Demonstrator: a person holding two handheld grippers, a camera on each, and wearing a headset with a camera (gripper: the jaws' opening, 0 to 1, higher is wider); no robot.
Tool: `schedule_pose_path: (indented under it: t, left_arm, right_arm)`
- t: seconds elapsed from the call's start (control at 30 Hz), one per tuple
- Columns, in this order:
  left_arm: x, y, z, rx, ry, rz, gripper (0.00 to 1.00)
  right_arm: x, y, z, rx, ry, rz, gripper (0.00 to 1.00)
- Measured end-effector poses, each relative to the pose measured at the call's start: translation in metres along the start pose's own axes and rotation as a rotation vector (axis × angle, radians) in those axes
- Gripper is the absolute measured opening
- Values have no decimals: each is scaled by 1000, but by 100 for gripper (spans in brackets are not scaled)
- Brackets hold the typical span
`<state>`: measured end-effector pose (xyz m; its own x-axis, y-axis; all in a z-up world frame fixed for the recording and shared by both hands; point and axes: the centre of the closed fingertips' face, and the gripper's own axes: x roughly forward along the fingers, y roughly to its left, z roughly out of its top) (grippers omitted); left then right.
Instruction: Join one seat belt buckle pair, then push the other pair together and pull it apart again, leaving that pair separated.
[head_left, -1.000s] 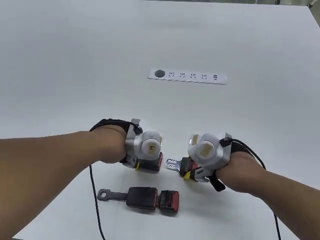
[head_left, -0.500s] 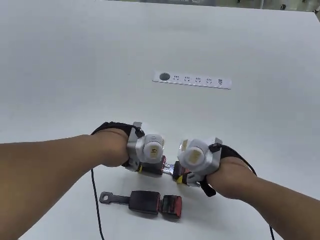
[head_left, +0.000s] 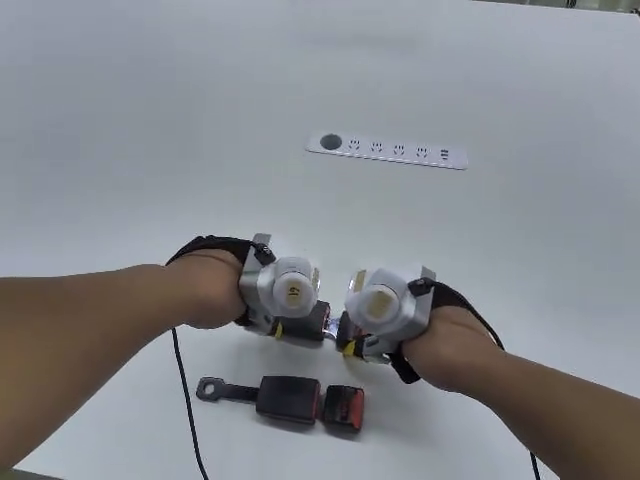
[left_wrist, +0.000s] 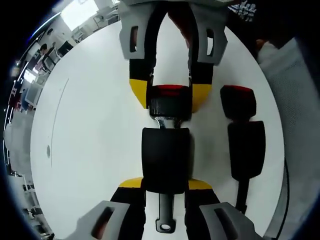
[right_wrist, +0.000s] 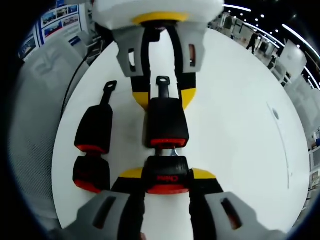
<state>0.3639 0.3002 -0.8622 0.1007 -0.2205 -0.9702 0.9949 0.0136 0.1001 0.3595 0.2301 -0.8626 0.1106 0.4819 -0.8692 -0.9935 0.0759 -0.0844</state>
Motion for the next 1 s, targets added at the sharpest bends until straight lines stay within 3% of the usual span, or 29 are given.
schedule_pose_path:
  t: [0.1,0.33,0.73,1.0]
  left_arm:
    - [1,0,0,-16,-8,1,28]
    - [1,0,0,-18,5,1,29]
    - [1,0,-1,-32,19,3,29]
    - [1,0,-1,-41,18,3,30]
  right_arm:
    - [2,-2,2,11,20,-5,32]
    - [3,-1,-1,13,-2,42,34]
    - [2,0,0,37,-72,28,35]
    - [1,0,0,48,-90,21,36]
